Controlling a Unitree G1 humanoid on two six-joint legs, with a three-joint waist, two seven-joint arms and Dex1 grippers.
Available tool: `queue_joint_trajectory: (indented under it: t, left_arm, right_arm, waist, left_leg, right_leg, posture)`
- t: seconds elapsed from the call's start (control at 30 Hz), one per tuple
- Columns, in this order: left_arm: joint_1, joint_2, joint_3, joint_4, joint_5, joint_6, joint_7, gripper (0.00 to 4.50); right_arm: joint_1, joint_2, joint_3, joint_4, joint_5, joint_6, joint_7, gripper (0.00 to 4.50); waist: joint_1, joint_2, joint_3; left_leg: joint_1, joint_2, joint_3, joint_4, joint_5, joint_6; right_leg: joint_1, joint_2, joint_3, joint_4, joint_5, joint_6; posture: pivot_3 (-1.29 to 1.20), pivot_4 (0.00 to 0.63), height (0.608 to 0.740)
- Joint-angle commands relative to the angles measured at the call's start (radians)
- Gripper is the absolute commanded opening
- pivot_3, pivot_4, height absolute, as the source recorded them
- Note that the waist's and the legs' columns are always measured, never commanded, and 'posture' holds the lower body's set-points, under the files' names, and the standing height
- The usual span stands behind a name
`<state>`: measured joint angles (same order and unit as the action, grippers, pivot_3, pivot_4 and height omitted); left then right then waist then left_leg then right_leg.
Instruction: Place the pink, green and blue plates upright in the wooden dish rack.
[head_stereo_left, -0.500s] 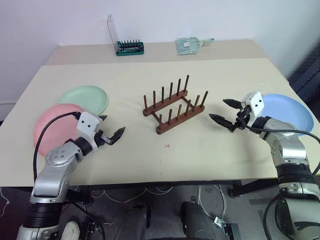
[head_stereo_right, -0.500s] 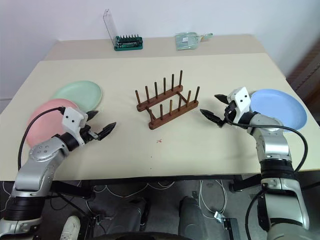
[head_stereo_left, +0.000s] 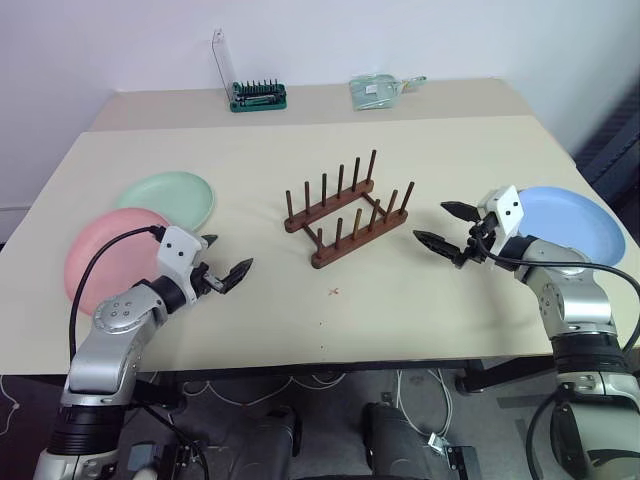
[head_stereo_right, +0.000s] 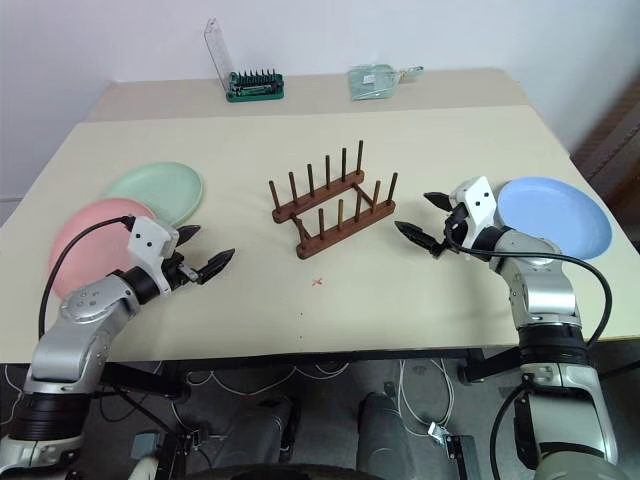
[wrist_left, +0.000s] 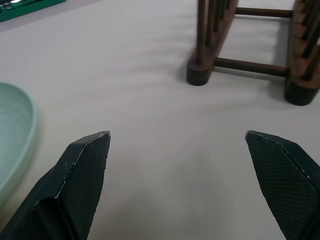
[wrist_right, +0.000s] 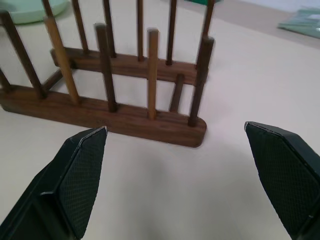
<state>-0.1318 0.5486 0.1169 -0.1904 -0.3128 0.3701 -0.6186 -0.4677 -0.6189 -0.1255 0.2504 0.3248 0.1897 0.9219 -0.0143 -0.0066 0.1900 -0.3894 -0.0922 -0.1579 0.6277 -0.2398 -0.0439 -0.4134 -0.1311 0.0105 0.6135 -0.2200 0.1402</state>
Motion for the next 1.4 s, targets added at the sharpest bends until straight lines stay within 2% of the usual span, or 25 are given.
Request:
queue_joint_trajectory:
  t: [0.03,0.2,0.4,0.5,0.6,0.8,0.93,1.07,1.1,1.23,1.4]
  left_arm:
    - [0.0,0.019,-0.027,-0.043,-0.031,0.026,-0.062,4.44]
    - [-0.04,0.04,-0.174,-0.021,0.041,0.023,-0.136,4.44]
    - [-0.145,-0.063,-0.301,0.137,0.074,0.009,-0.18,4.44]
    - [-0.218,-0.115,-0.369,0.265,0.137,-0.036,-0.182,4.44]
    - [-0.284,-0.172,-0.37,0.38,0.165,-0.095,-0.166,4.44]
    - [-0.347,-0.262,-0.343,0.527,0.156,-0.16,-0.18,4.44]
    - [-0.361,-0.282,-0.337,0.587,0.179,-0.21,-0.177,2.74]
    - [-0.365,-0.282,-0.334,0.598,0.187,-0.228,-0.192,0.82]
    - [-0.365,-0.281,-0.334,0.6,0.189,-0.231,-0.195,0.69]
    - [-0.372,-0.262,-0.351,0.603,0.207,-0.27,-0.243,0.69]
    - [-0.424,-0.212,-0.375,0.596,0.166,-0.328,-0.471,0.69]
  right_arm:
    - [0.023,0.017,-0.002,-0.094,0.027,0.031,-0.016,4.5]
    - [0.048,0.038,0.011,-0.159,0.035,0.069,-0.028,4.5]
    - [0.098,0.051,0.013,-0.282,0.059,0.137,-0.059,4.5]
    - [0.19,0.045,0.008,-0.412,0.097,0.201,-0.077,4.5]
    - [0.253,0.052,0.008,-0.501,0.116,0.243,-0.107,4.5]
    - [0.283,0.064,0.008,-0.558,0.116,0.269,-0.163,4.5]
    - [0.334,0.06,-0.007,-0.614,0.127,0.287,-0.195,4.5]
    - [0.362,0.057,-0.009,-0.637,0.135,0.294,-0.216,4.5]
    - [0.364,0.056,-0.008,-0.64,0.136,0.295,-0.219,4.5]
    - [0.384,0.025,0.001,-0.646,0.113,0.295,-0.216,4.5]
    - [0.436,-0.045,-0.014,-0.63,0.089,0.278,-0.178,4.5]
  waist:
    - [0.001,0.0,0.0]
    - [0.003,0.0,0.0]
    - [0.002,0.0,0.0]
    - [0.011,0.001,-0.001]
    - [0.023,0.001,-0.002]
    - [0.028,0.001,-0.002]
    - [0.029,0.001,-0.002]
    - [0.027,0.001,-0.002]
    - [0.027,0.001,-0.002]
    - [0.028,0.001,-0.002]
    - [0.027,0.0,-0.002]
  left_leg:
    - [0.0,0.0,0.0,0.0,0.0,0.0]
    - [0.0,0.0,0.0,0.0,0.0,0.0]
    - [0.0,0.0,0.0,0.0,0.0,0.0]
    - [0.0,0.0,0.0,0.0,0.0,0.0]
    - [0.0,-0.001,0.0,0.003,0.0,0.001]
    - [0.001,-0.001,0.001,0.004,-0.001,0.001]
    - [0.001,-0.001,0.0,0.003,-0.001,0.001]
    - [0.001,-0.001,0.0,0.003,-0.001,0.002]
    - [0.001,-0.001,0.0,0.003,-0.001,0.002]
    - [0.001,-0.001,0.0,0.003,-0.001,0.002]
    - [0.001,-0.002,0.001,0.003,-0.001,0.002]
  right_leg:
    - [0.0,0.0,0.0,0.0,0.0,0.0]
    - [0.0,0.0,0.0,0.0,0.0,0.0]
    - [0.0,0.0,0.0,0.0,0.0,0.0]
    - [0.0,0.0,0.0,0.0,0.0,0.0]
    - [0.002,-0.001,0.0,0.0,0.0,0.0]
    - [0.003,-0.001,0.0,-0.001,0.0,0.001]
    - [0.003,-0.001,0.0,-0.001,0.0,0.001]
    - [0.004,-0.001,0.0,-0.001,0.0,0.002]
    - [0.004,-0.001,0.0,-0.001,0.0,0.002]
    - [0.004,-0.001,0.0,-0.001,-0.001,0.002]
    - [0.004,-0.001,0.0,-0.001,-0.001,0.002]
  posture:
    - [0.0,0.15,0.74]
    - [0.0,0.15,0.74]
    - [0.0,0.15,0.74]
    - [0.0,0.15,0.74]
    - [0.0,0.15,0.74]
    - [0.0,0.15,0.74]
    - [0.0,0.15,0.74]
    - [0.0,0.15,0.74]
    - [0.0,0.15,0.74]
    - [0.0,0.15,0.74]
    - [0.0,0.15,0.74]
